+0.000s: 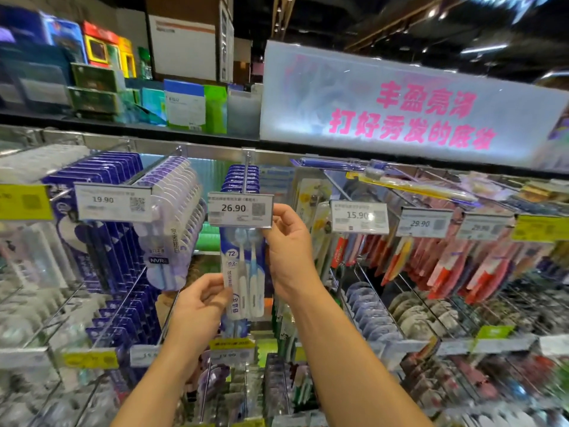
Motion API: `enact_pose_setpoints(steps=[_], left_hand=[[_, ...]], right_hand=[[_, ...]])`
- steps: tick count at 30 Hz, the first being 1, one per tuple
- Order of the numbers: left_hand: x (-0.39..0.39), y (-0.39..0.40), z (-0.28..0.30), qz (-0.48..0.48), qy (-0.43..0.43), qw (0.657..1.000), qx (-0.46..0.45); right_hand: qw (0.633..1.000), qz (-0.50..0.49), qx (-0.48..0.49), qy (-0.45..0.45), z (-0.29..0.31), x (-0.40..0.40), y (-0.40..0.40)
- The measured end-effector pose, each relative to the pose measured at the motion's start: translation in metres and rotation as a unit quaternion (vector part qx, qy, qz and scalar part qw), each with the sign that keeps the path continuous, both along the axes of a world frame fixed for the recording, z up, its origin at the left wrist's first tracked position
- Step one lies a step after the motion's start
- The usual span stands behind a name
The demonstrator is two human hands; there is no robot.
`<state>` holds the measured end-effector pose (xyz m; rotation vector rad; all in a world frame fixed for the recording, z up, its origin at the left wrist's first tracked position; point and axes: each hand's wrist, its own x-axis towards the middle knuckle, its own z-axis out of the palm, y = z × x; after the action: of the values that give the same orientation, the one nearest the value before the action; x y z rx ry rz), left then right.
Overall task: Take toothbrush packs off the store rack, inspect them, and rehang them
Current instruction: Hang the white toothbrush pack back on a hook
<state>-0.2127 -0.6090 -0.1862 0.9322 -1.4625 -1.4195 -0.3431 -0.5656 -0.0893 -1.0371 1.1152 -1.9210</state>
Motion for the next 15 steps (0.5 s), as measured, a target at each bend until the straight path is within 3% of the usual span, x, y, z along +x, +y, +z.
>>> enact_pose_setpoints(steps=[15], left_hand=[[-0.005,-0.009,0.000,-0.004,-0.010,1.000,0.003]], right_hand=[[0.997,-0.023,0.042,0.054,0.003,-0.007,-0.013]])
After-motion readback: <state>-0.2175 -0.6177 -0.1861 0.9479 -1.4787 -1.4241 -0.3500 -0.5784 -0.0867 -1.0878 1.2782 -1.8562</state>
